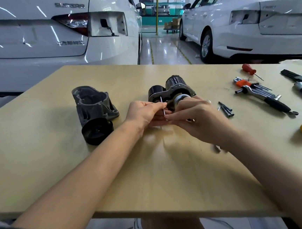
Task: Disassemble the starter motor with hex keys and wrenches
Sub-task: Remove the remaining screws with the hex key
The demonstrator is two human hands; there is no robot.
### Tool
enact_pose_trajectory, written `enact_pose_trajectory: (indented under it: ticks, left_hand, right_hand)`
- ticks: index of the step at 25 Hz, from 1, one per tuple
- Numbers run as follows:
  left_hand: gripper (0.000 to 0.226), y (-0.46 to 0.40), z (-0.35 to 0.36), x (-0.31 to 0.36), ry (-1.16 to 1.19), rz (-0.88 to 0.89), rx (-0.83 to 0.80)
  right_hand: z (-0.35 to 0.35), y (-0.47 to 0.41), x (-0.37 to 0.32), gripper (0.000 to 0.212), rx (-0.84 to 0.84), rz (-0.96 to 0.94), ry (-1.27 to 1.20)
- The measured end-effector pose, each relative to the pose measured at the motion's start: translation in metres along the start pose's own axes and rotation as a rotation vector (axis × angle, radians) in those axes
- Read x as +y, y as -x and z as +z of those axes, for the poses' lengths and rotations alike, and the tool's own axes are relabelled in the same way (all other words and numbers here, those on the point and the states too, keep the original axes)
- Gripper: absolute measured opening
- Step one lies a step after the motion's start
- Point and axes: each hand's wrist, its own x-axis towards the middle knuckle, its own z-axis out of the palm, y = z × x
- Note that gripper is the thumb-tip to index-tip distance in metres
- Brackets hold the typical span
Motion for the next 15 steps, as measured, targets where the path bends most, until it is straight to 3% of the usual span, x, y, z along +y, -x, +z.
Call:
enact_pose_trajectory:
  ticks: [6,11,15]
  left_hand:
    - [0.02,-0.025,0.009,0.003,0.042,0.001,0.013]
    - [0.02,-0.03,0.011,-0.002,0.113,-0.004,-0.015]
    - [0.021,-0.028,0.009,-0.005,0.096,0.014,-0.033]
  right_hand:
    - [0.002,-0.012,0.023,0.01,0.017,0.092,-0.014]
    - [0.01,0.0,0.012,0.018,0.283,0.405,0.042]
    - [0.015,0.002,0.002,0.016,0.263,0.524,-0.05]
